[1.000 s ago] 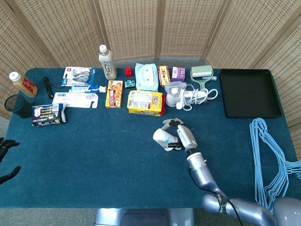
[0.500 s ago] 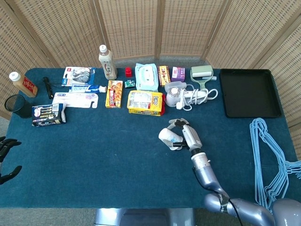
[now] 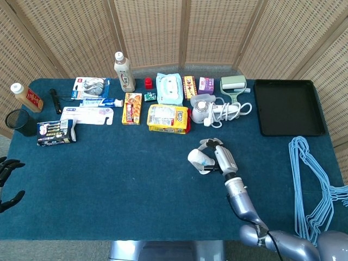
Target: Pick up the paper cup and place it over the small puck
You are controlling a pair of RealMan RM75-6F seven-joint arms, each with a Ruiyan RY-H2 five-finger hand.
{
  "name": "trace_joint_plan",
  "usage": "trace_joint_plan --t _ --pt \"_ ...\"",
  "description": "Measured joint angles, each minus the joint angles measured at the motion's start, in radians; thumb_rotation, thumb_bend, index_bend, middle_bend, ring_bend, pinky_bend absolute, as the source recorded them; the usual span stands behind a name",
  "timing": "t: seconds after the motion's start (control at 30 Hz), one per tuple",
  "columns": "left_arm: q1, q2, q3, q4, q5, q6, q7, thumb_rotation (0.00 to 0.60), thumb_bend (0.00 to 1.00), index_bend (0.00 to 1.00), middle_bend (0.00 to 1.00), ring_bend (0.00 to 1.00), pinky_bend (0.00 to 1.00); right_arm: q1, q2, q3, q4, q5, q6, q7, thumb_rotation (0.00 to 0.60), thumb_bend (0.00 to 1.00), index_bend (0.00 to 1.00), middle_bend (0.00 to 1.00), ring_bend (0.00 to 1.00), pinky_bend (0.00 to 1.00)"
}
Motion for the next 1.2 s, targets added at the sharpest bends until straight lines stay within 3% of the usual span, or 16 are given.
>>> trace_joint_plan --t 0.23,0.47,0.63,0.93,1.2 --pt "-0.003 -0.001 -0.003 -0.004 0.006 0.002 0.0 0.6 0.18 0.28 0.28 0.16 0.18 -0.012 0.031 -0.019 -0.012 -0.013 0.007 -0.033 0.435 0.28 0.34 0.24 0.16 0.0" --pt "-0.004 -0.003 -0.004 -0.003 0.014 0.009 -0.008 0.6 0.18 0.28 0.28 0.16 0.18 -0.039 0.117 -0.046 -0.081 -0.035 0.024 -0.072 0.433 0.3 0.19 0.2 0.12 0.0" --pt "-0.004 -0.008 -0.002 -0.001 0.024 0.013 -0.014 0.6 0.18 0.28 0.28 0.16 0.18 -0.062 0.187 -0.063 -0.15 -0.057 0.04 -0.084 0.435 0.3 0.14 0.18 0.11 0.0" --pt "0.001 -0.01 0.002 0.006 0.023 0.019 -0.021 0.6 0.18 0.28 0.28 0.16 0.18 -0.091 0.286 -0.081 -0.276 -0.113 0.079 -0.084 0.434 0.3 0.15 0.18 0.11 0.0" --pt "0.009 -0.019 0.006 0.022 0.018 0.025 -0.029 0.599 0.18 0.28 0.28 0.16 0.18 -0.111 0.326 -0.066 -0.355 -0.129 0.164 -0.156 0.435 0.3 0.34 0.24 0.19 0.06"
